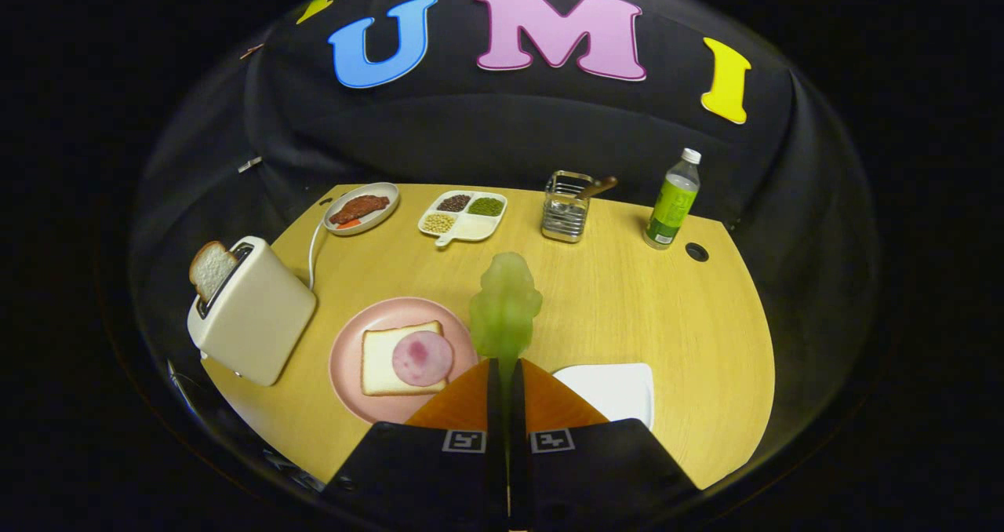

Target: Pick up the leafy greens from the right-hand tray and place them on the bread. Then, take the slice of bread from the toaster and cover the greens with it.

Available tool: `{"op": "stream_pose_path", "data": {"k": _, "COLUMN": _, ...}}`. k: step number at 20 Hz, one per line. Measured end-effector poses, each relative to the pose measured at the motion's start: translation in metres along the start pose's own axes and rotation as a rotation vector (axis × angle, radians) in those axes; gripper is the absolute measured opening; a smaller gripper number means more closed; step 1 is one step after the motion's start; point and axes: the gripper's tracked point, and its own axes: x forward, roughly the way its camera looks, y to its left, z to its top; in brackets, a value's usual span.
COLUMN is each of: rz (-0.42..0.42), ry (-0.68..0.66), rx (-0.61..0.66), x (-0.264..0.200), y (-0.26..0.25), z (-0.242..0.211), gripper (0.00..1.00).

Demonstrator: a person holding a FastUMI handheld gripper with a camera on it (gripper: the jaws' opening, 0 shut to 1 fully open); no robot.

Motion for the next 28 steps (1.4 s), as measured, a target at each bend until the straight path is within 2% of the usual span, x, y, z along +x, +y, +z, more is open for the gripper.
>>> {"op": "stream_pose_path", "data": {"k": 5, "rz": 0.050, "ry": 0.014, "rx": -0.025, "x": 0.013, "y": 0.057, "z": 0.008, "gripper": 0.06}}
{"op": "stream_pose_path", "data": {"k": 9, "rz": 0.073, "ry": 0.071, "rx": -0.027, "x": 0.035, "y": 0.090, "z": -0.008, "gripper": 0.06}}
{"op": "stream_pose_path", "data": {"k": 21, "rz": 0.006, "ry": 0.163, "rx": -0.062, "x": 0.077, "y": 0.113, "z": -0.043, "gripper": 0.10}}
{"op": "stream_pose_path", "data": {"k": 25, "rz": -0.028, "ry": 0.165, "rx": -0.087, "x": 0.083, "y": 0.108, "z": -0.046, "gripper": 0.23}}
{"op": "stream_pose_path", "data": {"k": 27, "rz": -0.053, "ry": 0.167, "rx": -0.086, "x": 0.085, "y": 0.104, "z": -0.048, "gripper": 0.24}}
{"op": "stream_pose_path", "data": {"k": 28, "rz": -0.058, "ry": 0.163, "rx": -0.080, "x": 0.085, "y": 0.104, "z": -0.047, "gripper": 0.28}}
